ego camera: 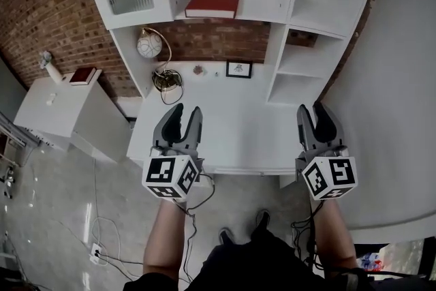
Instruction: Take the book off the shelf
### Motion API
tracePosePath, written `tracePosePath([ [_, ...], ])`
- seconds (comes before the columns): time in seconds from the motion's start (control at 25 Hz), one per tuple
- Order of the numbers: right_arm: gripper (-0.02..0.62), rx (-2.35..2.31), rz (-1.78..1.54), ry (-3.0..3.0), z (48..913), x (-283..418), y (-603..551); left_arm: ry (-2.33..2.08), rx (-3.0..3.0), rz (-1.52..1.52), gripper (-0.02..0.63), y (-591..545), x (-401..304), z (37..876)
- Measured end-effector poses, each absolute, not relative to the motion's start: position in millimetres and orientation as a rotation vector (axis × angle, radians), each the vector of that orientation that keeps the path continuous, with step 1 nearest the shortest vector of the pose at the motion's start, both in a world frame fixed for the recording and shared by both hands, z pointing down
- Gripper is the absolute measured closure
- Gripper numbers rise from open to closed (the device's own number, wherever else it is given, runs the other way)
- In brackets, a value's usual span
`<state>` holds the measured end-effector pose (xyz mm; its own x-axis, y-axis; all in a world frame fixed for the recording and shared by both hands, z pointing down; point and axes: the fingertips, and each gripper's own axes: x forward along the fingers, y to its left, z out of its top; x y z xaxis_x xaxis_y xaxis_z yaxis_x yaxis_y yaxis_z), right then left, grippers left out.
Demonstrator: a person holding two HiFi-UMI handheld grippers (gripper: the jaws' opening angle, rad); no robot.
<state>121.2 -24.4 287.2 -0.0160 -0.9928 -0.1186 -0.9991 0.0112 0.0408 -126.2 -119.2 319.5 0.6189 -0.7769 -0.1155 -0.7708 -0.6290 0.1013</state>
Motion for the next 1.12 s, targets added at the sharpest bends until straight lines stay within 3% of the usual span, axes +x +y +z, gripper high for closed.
tracePosePath([
  [0.6,0.468,-1.867,0.137,2.333,297.3,147.2,-148.0,-1.684,2.85,-0.08,0.448,-190.4,-94.6,279.9],
  [0.76,0.468,-1.784,0.123,2.421,307.7,161.3,-188.8,-1.904,2.965,0.151,0.448,-212.0,-62.6,263.6],
  [1.12,0.469,-1.686,0.194,2.46,302.9,189.5,-225.2,-2.378,3.154,0.993,0.447,-269.5,-6.3,247.0],
])
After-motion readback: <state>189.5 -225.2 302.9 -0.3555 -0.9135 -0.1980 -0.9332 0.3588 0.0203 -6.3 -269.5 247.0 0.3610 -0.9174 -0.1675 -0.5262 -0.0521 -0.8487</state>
